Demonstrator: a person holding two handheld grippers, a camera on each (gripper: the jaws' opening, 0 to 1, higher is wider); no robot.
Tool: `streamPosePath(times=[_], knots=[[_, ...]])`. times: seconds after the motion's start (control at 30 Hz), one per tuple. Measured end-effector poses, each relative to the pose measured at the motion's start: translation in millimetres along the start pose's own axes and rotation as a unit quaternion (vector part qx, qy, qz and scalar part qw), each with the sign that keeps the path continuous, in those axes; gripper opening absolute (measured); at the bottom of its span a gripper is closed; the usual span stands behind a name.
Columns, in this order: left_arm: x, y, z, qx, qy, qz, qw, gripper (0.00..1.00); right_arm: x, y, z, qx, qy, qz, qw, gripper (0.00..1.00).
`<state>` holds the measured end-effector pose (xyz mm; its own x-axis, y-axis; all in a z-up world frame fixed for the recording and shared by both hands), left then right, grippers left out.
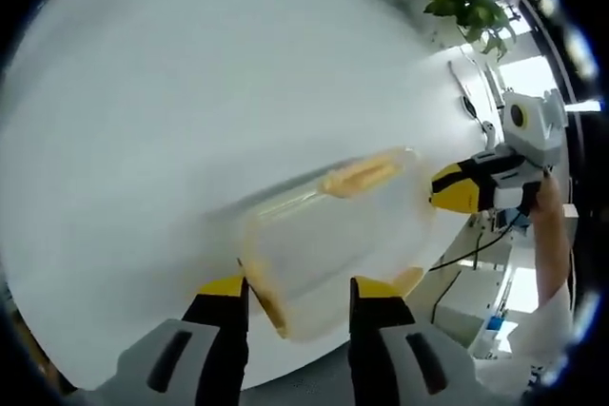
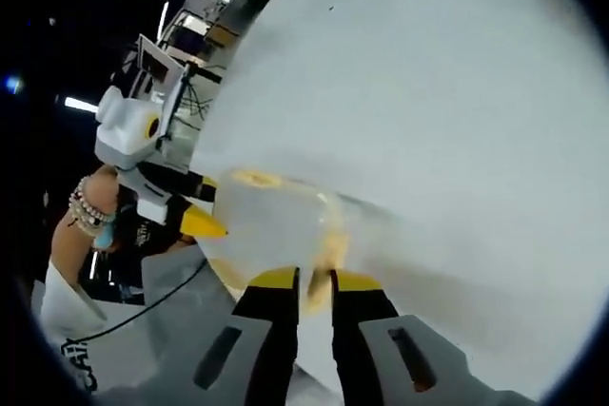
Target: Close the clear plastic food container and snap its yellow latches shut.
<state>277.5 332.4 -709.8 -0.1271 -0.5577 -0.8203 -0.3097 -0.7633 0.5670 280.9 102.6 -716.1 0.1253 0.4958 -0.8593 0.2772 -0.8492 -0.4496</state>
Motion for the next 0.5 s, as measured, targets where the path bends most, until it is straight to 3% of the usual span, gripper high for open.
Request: streamPosePath(times=[0.13, 0.2, 0.37, 0.5], knots=[[0.1, -1.8, 2.8, 0.010, 0.015, 0.010, 0.9998, 0.36, -0.7, -3.4, 2.6, -0.009, 0.007, 0.010, 0.9999, 0.09], [-0.5, -1.1, 1.8, 0.033, 0.021, 0.005, 0.9992, 0.37, -1.2, -5.3, 3.1, -0.018, 0.009, 0.015, 0.9997, 0.09], [-4.4, 2.4, 2.3, 0.134, -0.008, -0.015, 0.9908, 0.37, -1.5, -7.9, 4.2, -0.031, 0.015, 0.024, 0.9991, 0.10], [-5.0, 5.7, 3.5, 0.160, -0.011, -0.012, 0.9870, 0.42, -2.2, -10.2, 4.1, -0.057, 0.022, 0.033, 0.9976, 0.10]])
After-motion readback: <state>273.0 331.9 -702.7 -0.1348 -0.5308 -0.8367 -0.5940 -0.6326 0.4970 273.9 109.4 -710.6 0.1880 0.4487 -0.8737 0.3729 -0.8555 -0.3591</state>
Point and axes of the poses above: the point that each gripper's makers call its tool centre point, and the gripper's own axes: x roughly forward along the fingers, y roughly to its right, z roughly out of its underside, the point moved 8 cm from there along -x, roughly backward along the fingers, and after that the axes turned 12 degrees about z, right-handed, at the moved point
